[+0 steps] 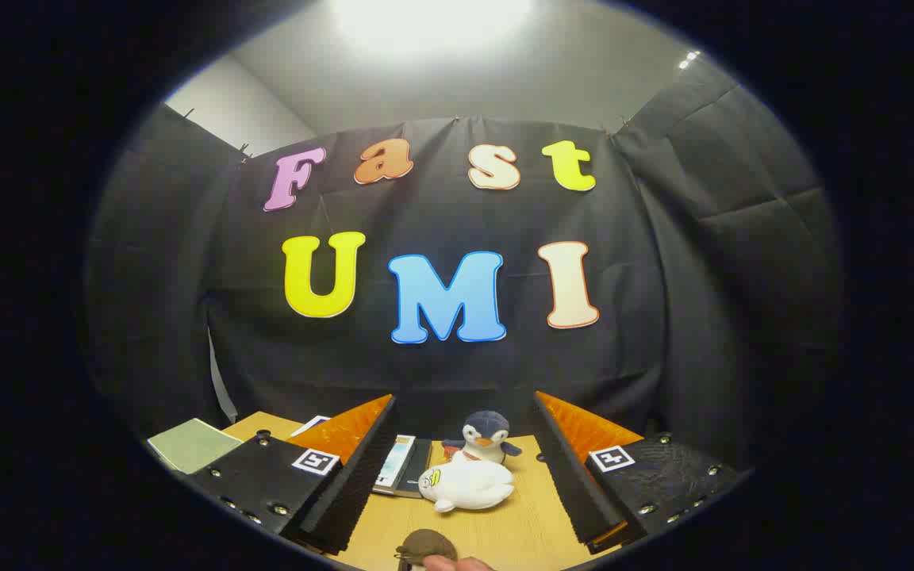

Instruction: Open the storage box then place both shoes into the box .Put the left shoe in first, then the right shoe, with the right side of both shoes facing outward in a uniform manner.

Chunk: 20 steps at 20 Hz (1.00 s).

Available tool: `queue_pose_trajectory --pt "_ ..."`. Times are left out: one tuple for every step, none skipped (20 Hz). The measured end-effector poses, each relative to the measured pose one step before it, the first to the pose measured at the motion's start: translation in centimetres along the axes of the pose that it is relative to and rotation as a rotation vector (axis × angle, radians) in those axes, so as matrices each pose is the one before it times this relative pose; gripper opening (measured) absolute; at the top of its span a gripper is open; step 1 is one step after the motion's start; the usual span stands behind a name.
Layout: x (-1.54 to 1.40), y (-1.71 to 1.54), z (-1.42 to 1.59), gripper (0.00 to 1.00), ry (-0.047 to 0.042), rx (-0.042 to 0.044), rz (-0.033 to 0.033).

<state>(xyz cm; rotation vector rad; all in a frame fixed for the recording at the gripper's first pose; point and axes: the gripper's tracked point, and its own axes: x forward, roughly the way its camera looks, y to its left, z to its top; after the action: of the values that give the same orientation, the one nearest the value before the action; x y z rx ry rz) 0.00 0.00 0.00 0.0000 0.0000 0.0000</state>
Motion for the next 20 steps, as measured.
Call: queue_pose_trajectory --pt "0.096 0.022 0.365 0.99 -0.01532 -0.00812 -0.02164" --pt "-0.170 0.363 0.419 0.99 -0.00315 -0.00217 -0.01734" --pt "-0.415 0.506 0.072 0.99 -0.00604 0.00486 -0.00788" --pt "-0.310 0.597 0.359 0.99 -0.01061 0.00487 0.00255" --pt "-0.283 0.445 0.269 0.99 -0.00348 -0.00468 0.00291" --pt "-0.190 0.284 -0.104 0.99 0.00917 -0.01218 -0.00882" --pt "-0.233 -0.046 -0.282 0.99 0.00567 -0.00975 -0.01192" --pt "-0.268 0.348 0.129 0.99 -0.00035 -0.00193 -0.01059" --pt "-0.289 0.392 0.066 0.99 -0.00079 0.00335 -0.00489" --pt "-0.228 0.293 -0.082 0.99 0.00096 -0.00056 -0.00832" --pt "-0.315 0.177 0.113 0.99 -0.00313 -0.00327 -0.00773" --pt "-0.271 0.192 0.095 0.99 -0.00372 -0.00059 -0.00637" --pt "-0.208 0.312 0.054 0.99 -0.00456 0.00144 -0.00118" --pt "-0.126 0.160 -0.193 0.99 -0.00059 -0.00181 0.00029" --pt "-0.025 0.248 -0.262 0.99 0.00704 -0.00481 0.00498" --pt "0.084 0.321 -0.219 0.99 0.00080 -0.00152 0.01156" --pt "0.090 0.303 -0.023 0.99 -0.00283 0.00068 0.01291" --pt "0.221 0.171 -0.378 0.99 0.00664 -0.00356 0.01411" --pt "0.127 0.061 -0.292 0.99 0.00295 -0.00677 0.00934" --pt "0.243 -0.010 -0.067 0.99 -0.00122 -0.00246 0.00666"
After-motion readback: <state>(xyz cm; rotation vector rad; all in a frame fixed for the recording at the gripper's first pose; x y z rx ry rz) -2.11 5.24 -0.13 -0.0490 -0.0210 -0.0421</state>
